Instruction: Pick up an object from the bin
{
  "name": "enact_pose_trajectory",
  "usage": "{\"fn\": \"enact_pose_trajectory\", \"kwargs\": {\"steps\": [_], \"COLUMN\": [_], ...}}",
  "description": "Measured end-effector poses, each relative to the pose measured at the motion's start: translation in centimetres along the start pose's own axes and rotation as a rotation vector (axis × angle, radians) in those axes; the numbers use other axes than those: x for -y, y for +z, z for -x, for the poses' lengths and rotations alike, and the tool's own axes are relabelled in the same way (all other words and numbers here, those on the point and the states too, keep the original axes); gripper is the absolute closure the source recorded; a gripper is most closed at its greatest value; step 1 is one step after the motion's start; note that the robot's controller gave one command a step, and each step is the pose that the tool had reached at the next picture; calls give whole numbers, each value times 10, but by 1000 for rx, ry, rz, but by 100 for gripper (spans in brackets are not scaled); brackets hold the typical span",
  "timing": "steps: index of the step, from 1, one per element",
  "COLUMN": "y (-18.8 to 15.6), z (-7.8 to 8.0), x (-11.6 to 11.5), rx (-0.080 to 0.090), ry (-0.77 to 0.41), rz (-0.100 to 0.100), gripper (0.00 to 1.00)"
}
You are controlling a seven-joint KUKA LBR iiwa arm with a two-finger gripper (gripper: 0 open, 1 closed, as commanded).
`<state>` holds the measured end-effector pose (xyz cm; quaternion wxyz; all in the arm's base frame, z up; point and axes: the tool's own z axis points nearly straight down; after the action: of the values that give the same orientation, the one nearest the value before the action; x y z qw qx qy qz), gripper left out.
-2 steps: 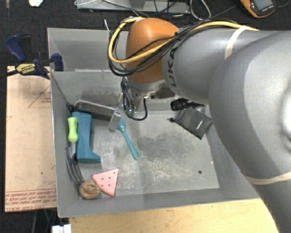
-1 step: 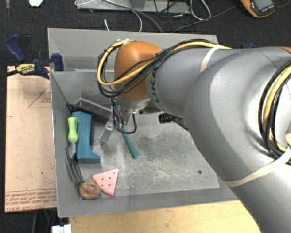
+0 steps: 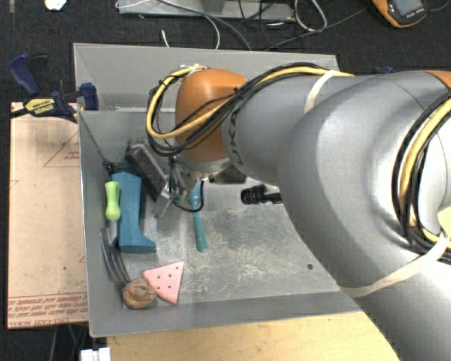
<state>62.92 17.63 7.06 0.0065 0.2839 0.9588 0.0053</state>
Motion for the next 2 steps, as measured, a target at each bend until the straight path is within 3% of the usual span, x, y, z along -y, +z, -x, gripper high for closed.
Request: {"fn": "enact_pose_trajectory", "kwargs": {"steps": [1,2], "y": [0,-31], "z": [0,0], "x": [0,1], "rx": [0,-3], "ry": [0,0], "rz": [0,-2], "gripper": [100,100]}}
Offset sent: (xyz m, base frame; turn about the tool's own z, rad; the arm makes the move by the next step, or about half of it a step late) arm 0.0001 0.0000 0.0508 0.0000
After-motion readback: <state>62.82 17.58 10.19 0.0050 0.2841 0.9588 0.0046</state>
